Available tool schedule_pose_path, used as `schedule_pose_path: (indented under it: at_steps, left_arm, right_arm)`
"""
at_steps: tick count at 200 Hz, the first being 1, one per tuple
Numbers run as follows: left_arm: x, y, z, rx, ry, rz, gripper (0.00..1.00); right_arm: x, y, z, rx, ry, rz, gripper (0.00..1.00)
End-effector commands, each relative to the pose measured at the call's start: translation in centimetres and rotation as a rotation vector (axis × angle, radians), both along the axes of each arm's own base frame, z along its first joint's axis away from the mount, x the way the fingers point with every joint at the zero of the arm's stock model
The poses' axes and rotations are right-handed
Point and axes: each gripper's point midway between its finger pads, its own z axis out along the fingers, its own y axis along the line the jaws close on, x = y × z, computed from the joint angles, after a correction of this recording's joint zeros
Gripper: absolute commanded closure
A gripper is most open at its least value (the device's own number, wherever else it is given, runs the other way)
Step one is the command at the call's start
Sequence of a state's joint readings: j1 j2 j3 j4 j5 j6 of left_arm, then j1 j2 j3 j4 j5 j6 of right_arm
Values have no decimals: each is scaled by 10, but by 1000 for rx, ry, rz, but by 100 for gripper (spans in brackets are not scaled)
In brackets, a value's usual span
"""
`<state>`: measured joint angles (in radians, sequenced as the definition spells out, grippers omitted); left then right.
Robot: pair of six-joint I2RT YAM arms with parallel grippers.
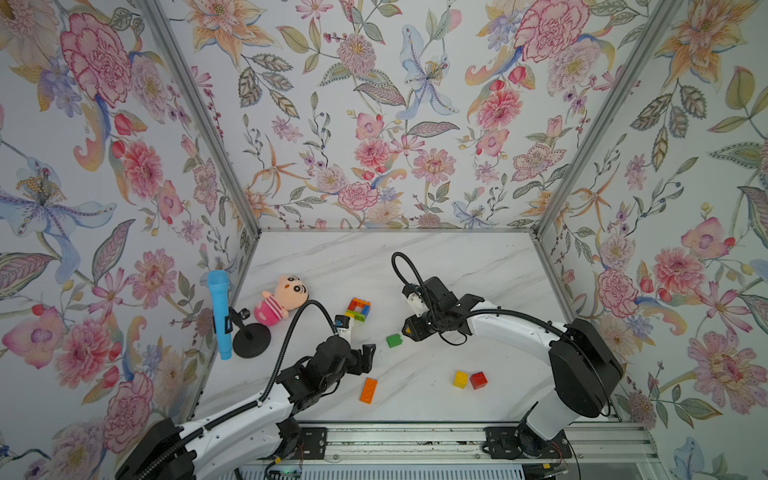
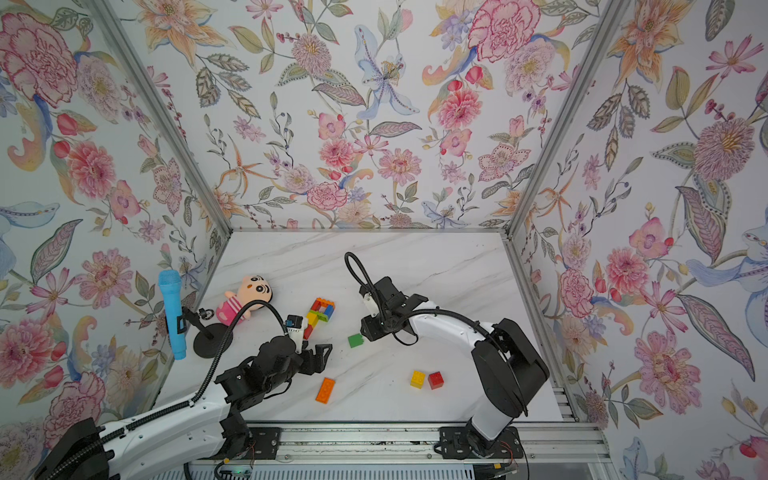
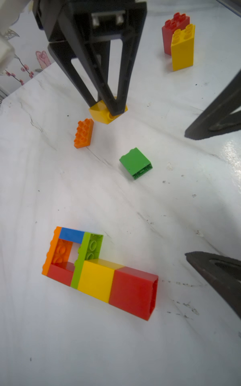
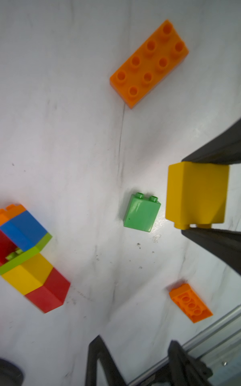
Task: Assemble the letter p with lego
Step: Pick up the lego brick from the center of the board.
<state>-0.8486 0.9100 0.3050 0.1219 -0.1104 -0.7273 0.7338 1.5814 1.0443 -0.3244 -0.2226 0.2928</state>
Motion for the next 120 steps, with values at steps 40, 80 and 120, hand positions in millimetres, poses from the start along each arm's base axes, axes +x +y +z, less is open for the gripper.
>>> schedule_pose_path:
  at_steps: [40,80,120]
  left_arm:
    - [21,-63,67,-191,-343,-81,25]
    - [25,-69,87,-282,-445,-21,33]
    - [24,-89,103,-312,-515,-44,34]
  right_arm:
    - [16,13,86,517,14,-297,59]
    - [8,8,90,612,10,-411,58]
    - [0,8,93,702,24,-475,60]
